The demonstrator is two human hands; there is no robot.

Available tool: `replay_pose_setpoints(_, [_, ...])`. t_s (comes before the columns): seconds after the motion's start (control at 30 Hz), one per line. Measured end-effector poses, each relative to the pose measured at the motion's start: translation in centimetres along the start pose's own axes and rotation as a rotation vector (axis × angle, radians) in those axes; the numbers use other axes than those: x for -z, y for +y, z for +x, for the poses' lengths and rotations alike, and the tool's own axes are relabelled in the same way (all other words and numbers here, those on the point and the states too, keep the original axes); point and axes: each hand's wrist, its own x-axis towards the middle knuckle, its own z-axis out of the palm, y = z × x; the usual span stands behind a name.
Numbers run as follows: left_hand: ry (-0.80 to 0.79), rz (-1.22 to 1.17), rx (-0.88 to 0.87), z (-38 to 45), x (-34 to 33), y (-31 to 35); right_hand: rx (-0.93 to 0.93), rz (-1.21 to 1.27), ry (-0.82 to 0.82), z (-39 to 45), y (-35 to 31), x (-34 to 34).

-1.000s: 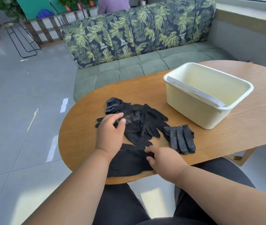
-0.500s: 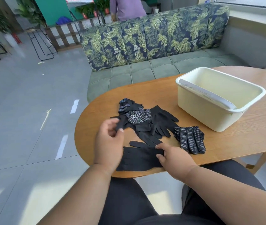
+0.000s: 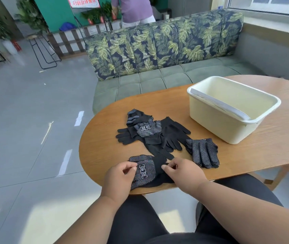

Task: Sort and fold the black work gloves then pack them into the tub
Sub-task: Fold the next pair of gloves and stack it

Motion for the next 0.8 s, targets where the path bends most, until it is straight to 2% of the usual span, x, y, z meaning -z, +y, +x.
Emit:
replay_pose_setpoints(0.17, [0.019,0.006,0.035,-0.2,0.7,-2.7,-0.003,-0.046,0.0,0.3,-0.6,-0.3])
replay_pose_setpoints(0.33, [0.059,-0.042,0.08,0.5,0.9,-3.3,0.01,0.052,0.007,-0.3,0.0,0.0])
replay_pose_setpoints(0.57, [0.046,0.256,0.046,1.7,1.1,-4.4,0.022,0.08,-0.024,-0.8,0.3,0.5])
replay_pose_setpoints(0.8, [0.083,0.277,0.051,2.7,1.1,-3.3,0.054,0.059,-0.05,-1.4,0.3,0.7])
